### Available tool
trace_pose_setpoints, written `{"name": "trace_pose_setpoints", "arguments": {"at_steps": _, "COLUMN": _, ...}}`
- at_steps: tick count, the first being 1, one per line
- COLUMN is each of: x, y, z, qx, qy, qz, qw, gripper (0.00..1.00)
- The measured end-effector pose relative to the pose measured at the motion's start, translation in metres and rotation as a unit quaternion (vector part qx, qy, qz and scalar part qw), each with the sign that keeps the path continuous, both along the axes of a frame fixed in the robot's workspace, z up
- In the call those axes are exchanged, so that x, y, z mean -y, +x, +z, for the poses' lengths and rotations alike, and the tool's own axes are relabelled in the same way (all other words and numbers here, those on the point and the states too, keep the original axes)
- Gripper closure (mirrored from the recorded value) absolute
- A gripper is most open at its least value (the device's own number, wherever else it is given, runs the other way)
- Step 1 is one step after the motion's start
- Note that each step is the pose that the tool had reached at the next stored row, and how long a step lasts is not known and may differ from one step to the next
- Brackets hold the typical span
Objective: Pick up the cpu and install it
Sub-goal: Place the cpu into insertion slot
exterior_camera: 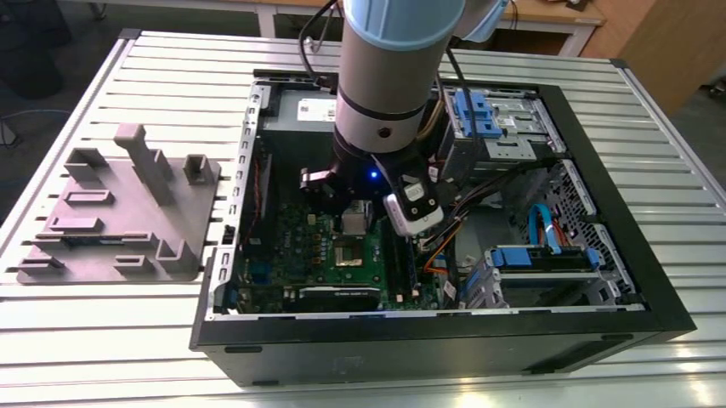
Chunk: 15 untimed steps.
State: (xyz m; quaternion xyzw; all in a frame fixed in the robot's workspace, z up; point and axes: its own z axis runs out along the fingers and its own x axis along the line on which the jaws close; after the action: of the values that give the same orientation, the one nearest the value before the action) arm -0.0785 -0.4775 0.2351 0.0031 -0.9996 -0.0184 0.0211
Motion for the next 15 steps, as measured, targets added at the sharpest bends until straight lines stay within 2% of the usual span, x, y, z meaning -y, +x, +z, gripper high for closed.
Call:
{"name": "trace_pose_setpoints", "arguments": {"at_steps": 12, "x": 0.0001, "y": 0.0000, "z": -0.0015, "qx": 0.0000, "qy": 0.0001, "qz": 0.000, "qw": 1.00000, "gripper": 0.53}}
{"name": "trace_pose_setpoints", "arguments": {"at_steps": 15, "x": 0.0019, "y": -0.0001, "z": -0.0020, "qx": 0.0000, "qy": 0.0001, "qz": 0.000, "qw": 1.00000, "gripper": 0.53}}
